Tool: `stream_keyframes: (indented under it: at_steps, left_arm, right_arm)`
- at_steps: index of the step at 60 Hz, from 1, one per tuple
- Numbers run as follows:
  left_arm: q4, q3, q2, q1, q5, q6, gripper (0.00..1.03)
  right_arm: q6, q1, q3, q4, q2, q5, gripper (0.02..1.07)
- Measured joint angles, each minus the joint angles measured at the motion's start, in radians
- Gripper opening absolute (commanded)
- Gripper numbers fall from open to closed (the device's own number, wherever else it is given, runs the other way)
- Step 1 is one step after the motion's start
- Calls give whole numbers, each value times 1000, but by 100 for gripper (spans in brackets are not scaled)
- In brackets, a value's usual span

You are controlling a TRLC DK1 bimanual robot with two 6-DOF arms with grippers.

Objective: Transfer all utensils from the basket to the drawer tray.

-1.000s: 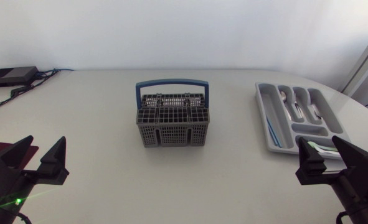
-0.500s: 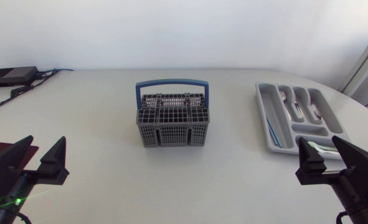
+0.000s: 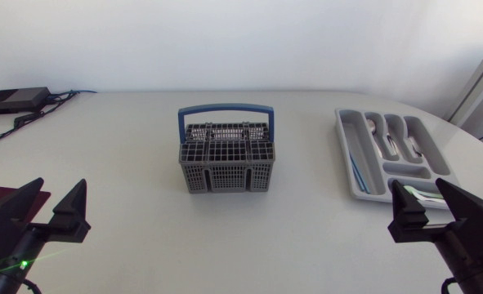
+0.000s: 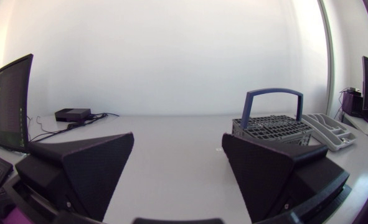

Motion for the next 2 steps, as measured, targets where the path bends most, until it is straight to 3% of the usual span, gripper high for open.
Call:
stream_keyframes:
  at_steps: [2]
  left_arm:
    - [0,0,0,0,0,0,99]
  right_arm:
    - [0,0,0,0,0,0,102]
